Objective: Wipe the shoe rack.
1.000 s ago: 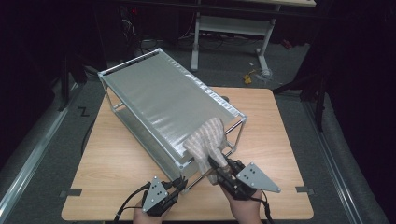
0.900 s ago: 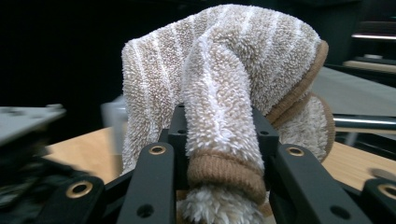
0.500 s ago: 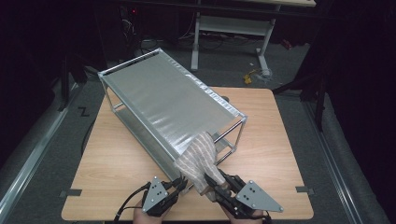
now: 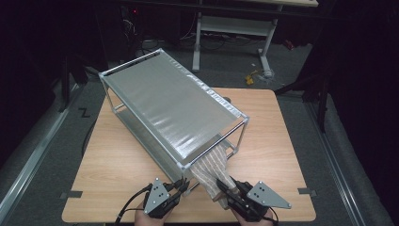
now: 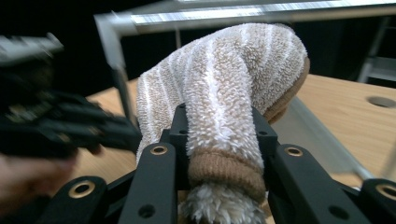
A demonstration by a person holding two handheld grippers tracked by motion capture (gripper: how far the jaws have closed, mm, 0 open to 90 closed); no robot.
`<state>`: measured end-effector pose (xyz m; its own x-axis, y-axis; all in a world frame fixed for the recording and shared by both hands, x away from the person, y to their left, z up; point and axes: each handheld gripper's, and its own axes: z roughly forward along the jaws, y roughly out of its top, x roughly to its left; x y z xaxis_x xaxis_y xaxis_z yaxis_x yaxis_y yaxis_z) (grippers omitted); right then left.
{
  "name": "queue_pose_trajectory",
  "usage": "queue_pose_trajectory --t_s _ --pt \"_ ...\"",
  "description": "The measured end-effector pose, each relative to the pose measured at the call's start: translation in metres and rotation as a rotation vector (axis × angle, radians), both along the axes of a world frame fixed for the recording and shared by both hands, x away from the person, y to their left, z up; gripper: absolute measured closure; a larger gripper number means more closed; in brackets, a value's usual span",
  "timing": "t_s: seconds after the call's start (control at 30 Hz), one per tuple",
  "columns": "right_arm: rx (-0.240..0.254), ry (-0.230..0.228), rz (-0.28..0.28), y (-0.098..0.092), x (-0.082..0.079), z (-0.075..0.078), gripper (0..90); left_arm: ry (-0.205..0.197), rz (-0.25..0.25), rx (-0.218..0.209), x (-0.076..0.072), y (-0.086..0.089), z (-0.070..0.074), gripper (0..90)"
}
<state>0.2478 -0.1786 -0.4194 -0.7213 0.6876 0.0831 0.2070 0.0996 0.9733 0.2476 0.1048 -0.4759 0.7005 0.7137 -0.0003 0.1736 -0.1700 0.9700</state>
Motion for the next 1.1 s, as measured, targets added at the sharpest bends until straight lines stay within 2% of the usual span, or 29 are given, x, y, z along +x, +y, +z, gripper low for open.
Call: queue_pose_trajectory --t_s 0.1,0.2,0.5,0.67,0.83,0.93,1.1 --pt "0.021 0.009 0.008 0.005 0.004 0.006 70.5 0.002 -0.001 -0.002 0.000 0.000 0.000 79.9" --pt "0.018 0.002 -0.029 0.003 0.011 0.008 70.5 0.001 -0.001 -0.001 0.000 0.000 0.000 79.9" --pt "-0.036 -0.091 -0.244 -0.025 0.044 0.015 70.6 -0.003 0.000 0.004 -0.001 0.001 0.000 79.9" --pt "-0.044 -0.107 -0.341 -0.042 0.058 0.015 70.7 -0.004 -0.001 0.004 -0.002 0.002 0.000 79.8" --pt "-0.056 -0.113 -0.408 -0.060 0.065 0.014 70.7 -0.006 0.000 0.007 -0.002 0.002 0.000 79.8" --pt "-0.048 -0.102 -0.396 -0.061 0.063 0.013 70.7 -0.007 -0.001 0.007 -0.002 0.002 0.000 79.8" --pt "-0.046 -0.102 -0.307 -0.040 0.046 0.008 70.5 -0.007 0.001 0.005 -0.002 0.001 0.000 79.7"
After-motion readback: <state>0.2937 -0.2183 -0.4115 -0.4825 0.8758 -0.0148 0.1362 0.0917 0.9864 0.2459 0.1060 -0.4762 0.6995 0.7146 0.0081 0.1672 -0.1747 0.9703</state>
